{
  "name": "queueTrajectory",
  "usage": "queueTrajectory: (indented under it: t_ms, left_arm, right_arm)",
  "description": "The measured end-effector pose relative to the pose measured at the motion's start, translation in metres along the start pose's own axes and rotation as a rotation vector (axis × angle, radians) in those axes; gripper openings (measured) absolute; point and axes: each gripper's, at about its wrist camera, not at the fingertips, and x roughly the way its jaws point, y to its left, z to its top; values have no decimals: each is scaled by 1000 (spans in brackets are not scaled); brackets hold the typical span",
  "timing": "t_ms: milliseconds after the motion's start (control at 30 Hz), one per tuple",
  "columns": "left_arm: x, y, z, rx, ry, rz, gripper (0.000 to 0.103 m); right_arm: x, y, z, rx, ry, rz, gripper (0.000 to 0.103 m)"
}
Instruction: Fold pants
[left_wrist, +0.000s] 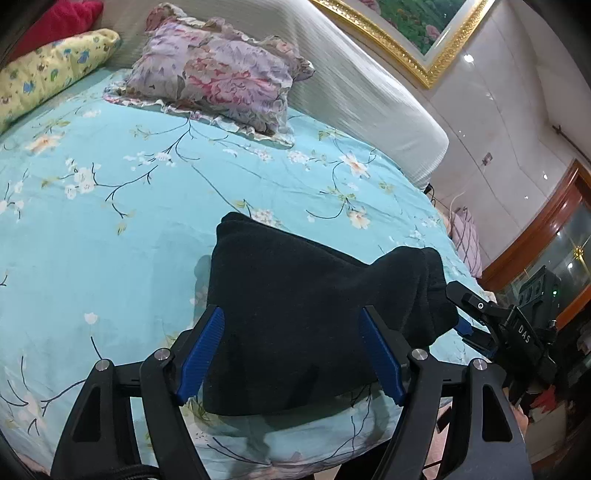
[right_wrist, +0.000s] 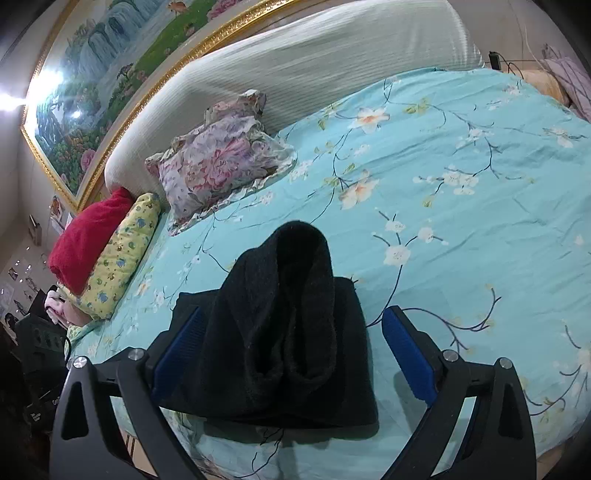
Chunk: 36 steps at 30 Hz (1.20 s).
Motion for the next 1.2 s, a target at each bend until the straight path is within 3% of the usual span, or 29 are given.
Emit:
queueTrajectory:
  t_ms: [433, 667, 867, 1200]
  left_arm:
    - [21, 19, -3, -54, 52, 4, 76]
    - [37, 29, -3, -78, 89, 4, 76]
    - [51, 38, -2, -109, 118, -2, 76]
    - [71, 49, 0, -154, 150, -30, 77]
  right_arm:
    - [12, -13, -4, 52, 36, 9, 96]
    - [18, -20, -12, 50, 58, 79, 96]
    - [28, -33, -21, 82, 95, 89, 95]
    - [37, -50, -23, 166, 134, 235, 76]
